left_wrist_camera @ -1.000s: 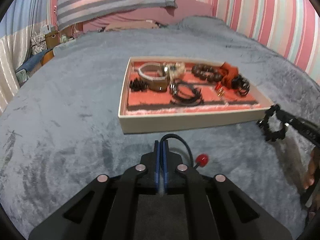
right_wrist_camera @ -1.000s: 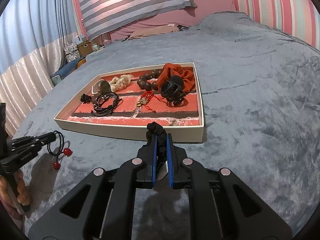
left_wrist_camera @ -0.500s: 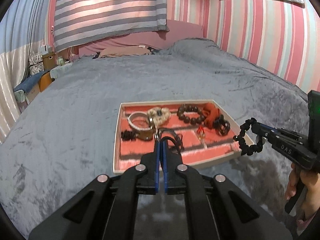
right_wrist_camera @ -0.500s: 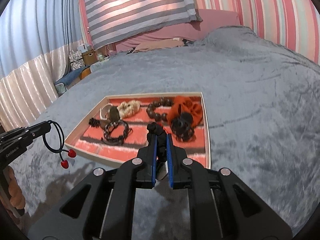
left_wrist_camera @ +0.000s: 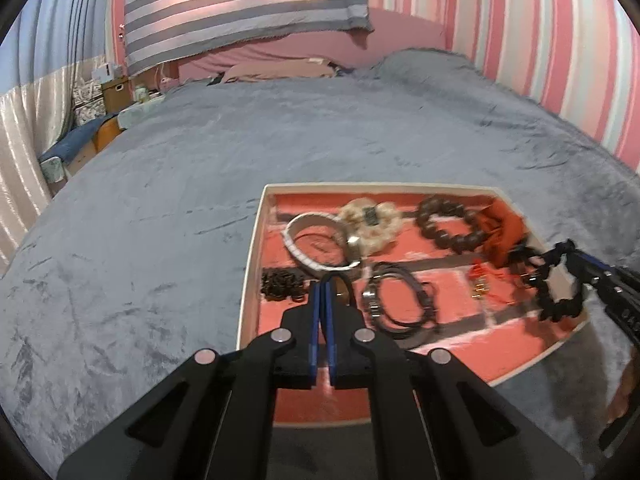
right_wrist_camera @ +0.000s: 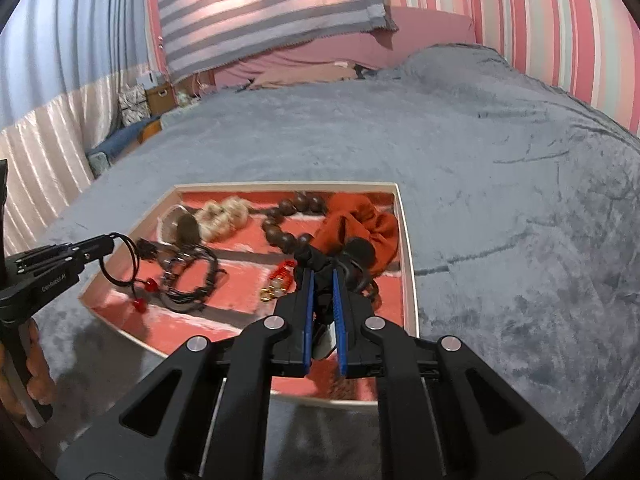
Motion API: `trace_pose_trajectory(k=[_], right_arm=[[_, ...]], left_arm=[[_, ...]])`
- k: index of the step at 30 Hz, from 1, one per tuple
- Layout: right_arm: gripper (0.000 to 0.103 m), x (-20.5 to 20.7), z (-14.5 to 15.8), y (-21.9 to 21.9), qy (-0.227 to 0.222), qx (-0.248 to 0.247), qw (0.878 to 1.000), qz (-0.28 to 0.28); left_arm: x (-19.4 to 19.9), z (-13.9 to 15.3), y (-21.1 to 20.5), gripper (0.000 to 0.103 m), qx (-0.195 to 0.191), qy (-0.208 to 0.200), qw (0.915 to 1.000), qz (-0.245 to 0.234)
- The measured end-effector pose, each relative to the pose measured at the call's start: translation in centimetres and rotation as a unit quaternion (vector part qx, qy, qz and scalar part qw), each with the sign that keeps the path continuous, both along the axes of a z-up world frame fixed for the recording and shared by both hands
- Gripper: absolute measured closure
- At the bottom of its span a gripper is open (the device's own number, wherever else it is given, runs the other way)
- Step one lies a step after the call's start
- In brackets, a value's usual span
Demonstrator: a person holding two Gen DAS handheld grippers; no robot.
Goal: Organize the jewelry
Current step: 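Open both grippers to drop the hair tie and scrunchie in the tray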
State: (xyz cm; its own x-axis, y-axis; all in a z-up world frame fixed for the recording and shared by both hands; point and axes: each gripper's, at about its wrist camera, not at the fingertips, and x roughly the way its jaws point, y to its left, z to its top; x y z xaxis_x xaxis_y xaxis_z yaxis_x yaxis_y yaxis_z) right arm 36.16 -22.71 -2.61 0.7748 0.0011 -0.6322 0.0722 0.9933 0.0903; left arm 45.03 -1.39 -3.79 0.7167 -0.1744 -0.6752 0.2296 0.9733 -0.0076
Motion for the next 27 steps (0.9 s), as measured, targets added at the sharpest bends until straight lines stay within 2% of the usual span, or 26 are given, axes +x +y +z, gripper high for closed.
trace_pose_trajectory(k=[3,11,12,13,14,15,16,17,19,21,24,25,27], right_arm=[[0.093,1.0,-1.2,-0.4,0.015,-0.004,1.000,-0.010],[0.090,2.7,-3.0,-0.9,0.038,-0.015,0.999,-0.020],[0.090,2.8,-3.1,-1.0,0.041,-0.013,0.999,-0.020],[0.088,2.8,-3.3,-1.0,0.046,-0.013,0.999,-0.020],[0.082,2.8,-3.5,-1.0,0.048,-0.013,0.999,-0.020],[0.071,2.7,-3.6,-0.9,0.050,-0.014,0.998,-0.019],[0.066,2.6,-3.7,-0.9,0.050,-0.016,0.998,-0.020],[0.059,2.4,-3.7,-1.0,0.049,-0.018,0.998,-0.023],[0.055,1.9,-3.2,-1.2,0.044,-0.013,0.999,-0.024],[0.036,1.5,-2.4,-1.2,0.042,-0.009,0.999,-0.020],[0.010,0.3,-0.6,-1.4,0.021,-0.015,0.999,-0.028],[0.009,-0.2,-0.1,-1.4,0.014,-0.017,0.999,-0.029],[0.004,-1.4,1.0,-1.3,-0.001,-0.023,0.999,-0.033]], left_arm=[[1.1,-1.6,0.1,0.099,0.016,0.013,0.9997,0.012],[1.7,-3.5,1.0,0.098,0.019,0.034,0.9989,0.026],[1.6,-3.5,1.0,0.097,0.017,0.036,0.9988,0.027],[1.4,-3.4,1.2,0.089,0.014,0.037,0.9988,0.028],[1.2,-3.2,1.3,0.080,0.011,0.035,0.9989,0.029],[0.7,-2.9,1.3,0.060,0.009,0.027,0.9992,0.028],[0.4,-2.6,1.3,0.051,0.010,0.019,0.9993,0.030],[-0.1,-2.4,1.1,0.049,0.010,0.014,0.9995,0.025],[-0.8,-1.7,0.8,0.043,0.022,0.006,0.9994,0.026],[-1.7,-0.8,0.7,0.038,0.022,-0.001,0.9995,0.021],[-2.8,0.6,1.1,0.019,0.015,-0.012,0.9995,0.026],[-3.3,1.3,1.3,0.013,0.010,-0.016,0.9994,0.029],[-4.4,2.3,1.7,0.009,0.007,-0.023,0.9991,0.034]])
